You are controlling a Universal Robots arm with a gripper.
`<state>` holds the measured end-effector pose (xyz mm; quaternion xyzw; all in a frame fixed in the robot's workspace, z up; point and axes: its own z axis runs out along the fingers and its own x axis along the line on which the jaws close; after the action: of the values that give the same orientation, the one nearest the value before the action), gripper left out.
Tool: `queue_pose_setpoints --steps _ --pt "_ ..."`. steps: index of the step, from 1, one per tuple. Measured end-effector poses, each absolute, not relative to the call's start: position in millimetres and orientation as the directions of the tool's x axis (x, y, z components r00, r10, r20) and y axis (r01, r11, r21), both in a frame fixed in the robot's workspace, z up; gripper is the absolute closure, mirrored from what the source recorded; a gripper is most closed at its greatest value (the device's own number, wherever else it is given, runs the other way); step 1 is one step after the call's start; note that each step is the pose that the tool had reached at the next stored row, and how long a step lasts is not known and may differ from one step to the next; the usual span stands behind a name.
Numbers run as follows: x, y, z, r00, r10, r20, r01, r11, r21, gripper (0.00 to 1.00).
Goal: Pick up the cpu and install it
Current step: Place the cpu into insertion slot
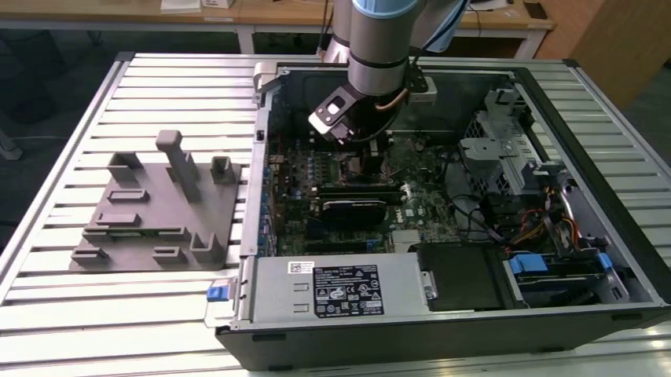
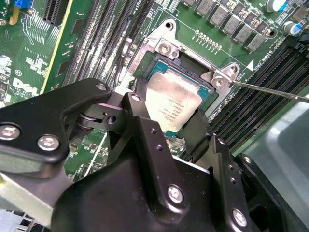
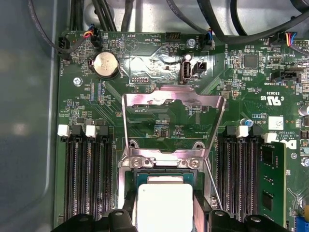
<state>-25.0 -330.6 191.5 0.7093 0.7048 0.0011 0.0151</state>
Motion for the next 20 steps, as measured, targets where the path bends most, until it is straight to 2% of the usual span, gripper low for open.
queue_pose_setpoints --steps 11,12,13,14,20 --pt "-24.9 -330.5 190.8 0.007 1.0 -0.019 1.0 -0.006 0.023 0.45" --pt "-25.0 -330.5 190.8 0.007 1.0 -0.019 1.0 -0.006 0.023 0.39" --pt "-25.0 -330.5 190.9 0.007 1.0 -0.019 1.0 -0.006 0.023 0.39" --pt "-25.0 -330.6 190.9 0.007 1.0 -0.019 1.0 -0.006 0.023 0.33" --pt "-25.0 -330.6 193.8 0.007 1.0 -0.02 1.0 -0.006 0.023 0.33"
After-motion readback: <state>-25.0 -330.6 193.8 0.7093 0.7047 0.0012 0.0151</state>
